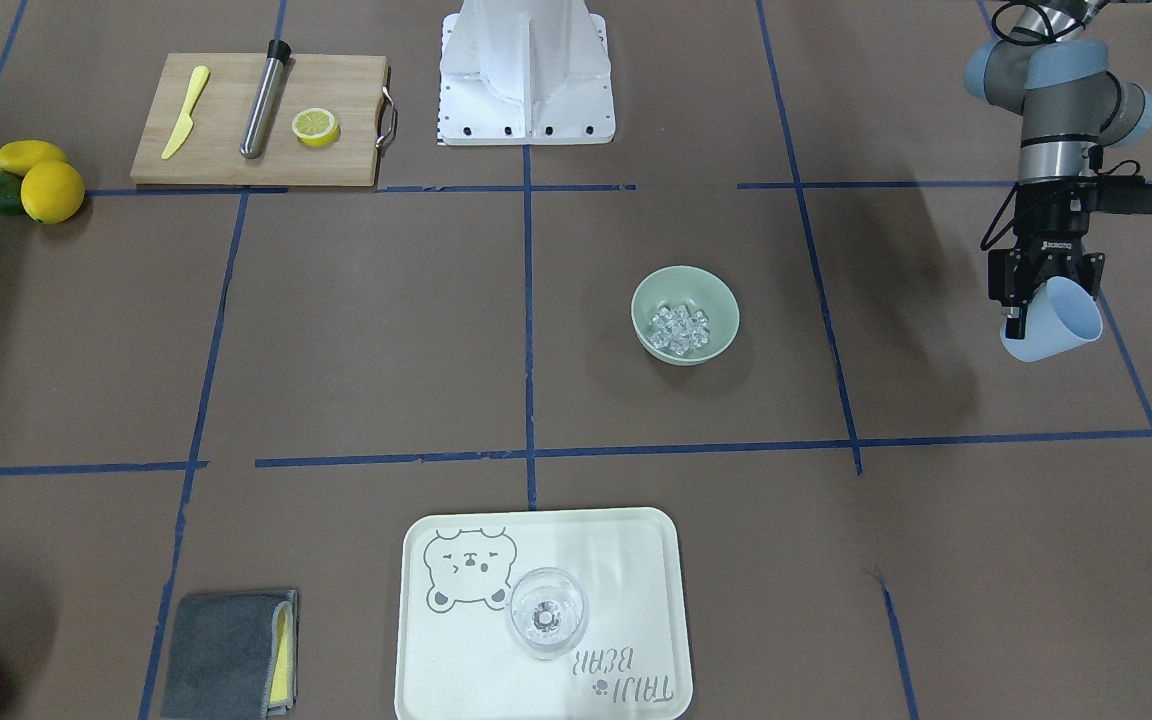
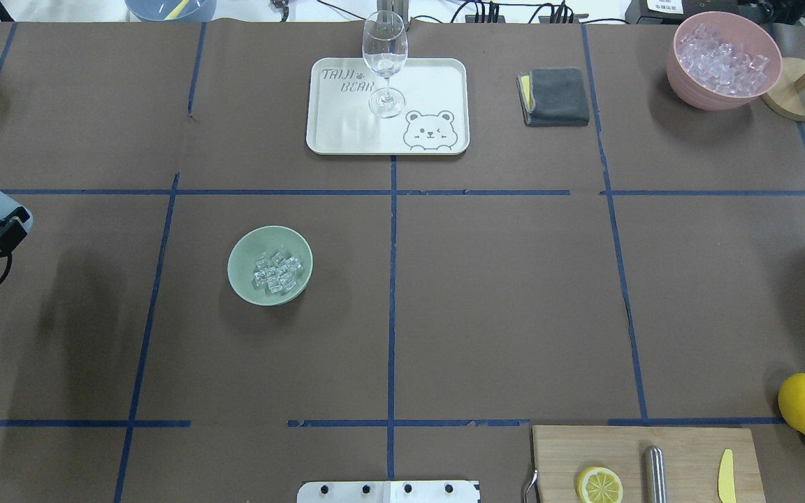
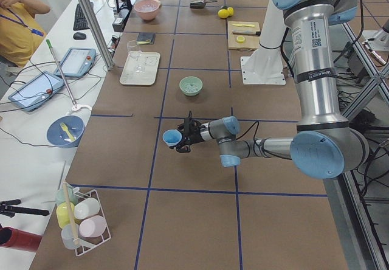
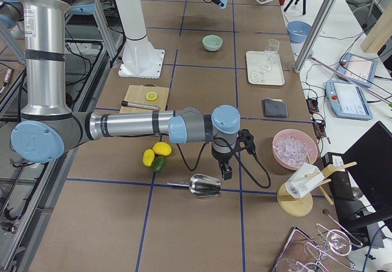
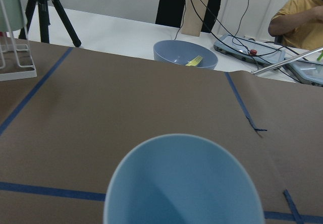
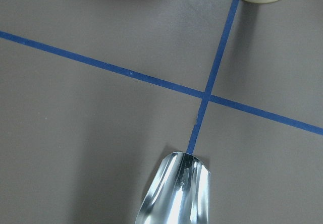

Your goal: Pour ice into bowl

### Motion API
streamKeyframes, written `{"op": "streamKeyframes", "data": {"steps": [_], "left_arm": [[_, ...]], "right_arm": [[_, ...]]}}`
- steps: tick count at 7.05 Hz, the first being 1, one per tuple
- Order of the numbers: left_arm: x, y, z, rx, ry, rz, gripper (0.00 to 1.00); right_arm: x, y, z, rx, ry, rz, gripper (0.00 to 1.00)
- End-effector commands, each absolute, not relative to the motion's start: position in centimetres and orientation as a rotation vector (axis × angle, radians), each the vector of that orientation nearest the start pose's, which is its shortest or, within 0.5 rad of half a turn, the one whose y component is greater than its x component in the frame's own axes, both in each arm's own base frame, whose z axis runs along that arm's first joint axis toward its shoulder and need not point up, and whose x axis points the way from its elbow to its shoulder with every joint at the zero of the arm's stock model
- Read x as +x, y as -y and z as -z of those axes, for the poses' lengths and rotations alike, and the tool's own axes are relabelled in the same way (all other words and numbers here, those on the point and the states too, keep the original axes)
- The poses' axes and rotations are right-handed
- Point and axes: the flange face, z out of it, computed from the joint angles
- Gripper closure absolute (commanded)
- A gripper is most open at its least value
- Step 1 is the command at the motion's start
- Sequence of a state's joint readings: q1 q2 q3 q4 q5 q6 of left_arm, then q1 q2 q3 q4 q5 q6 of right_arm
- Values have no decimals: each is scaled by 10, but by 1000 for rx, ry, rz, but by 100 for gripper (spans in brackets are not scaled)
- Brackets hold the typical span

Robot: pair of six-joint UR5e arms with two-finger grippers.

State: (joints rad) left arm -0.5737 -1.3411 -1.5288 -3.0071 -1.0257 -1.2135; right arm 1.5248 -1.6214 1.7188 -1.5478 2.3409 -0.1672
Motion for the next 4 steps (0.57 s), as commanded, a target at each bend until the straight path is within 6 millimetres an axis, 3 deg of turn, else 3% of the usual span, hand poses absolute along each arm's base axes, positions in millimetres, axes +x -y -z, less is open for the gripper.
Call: {"op": "streamKeyframes", "data": {"steps": [1, 2, 4], "left_arm": [[258, 354, -634, 925, -801, 445, 100], [271, 344, -637, 908, -813, 410, 100], [276, 337, -646, 939, -774, 403, 100]], "right_arm": [[42, 479, -608, 169, 762, 250, 0], [42, 479, -609, 167, 763, 248, 0], [43, 476, -610, 170, 762, 246, 0]]}}
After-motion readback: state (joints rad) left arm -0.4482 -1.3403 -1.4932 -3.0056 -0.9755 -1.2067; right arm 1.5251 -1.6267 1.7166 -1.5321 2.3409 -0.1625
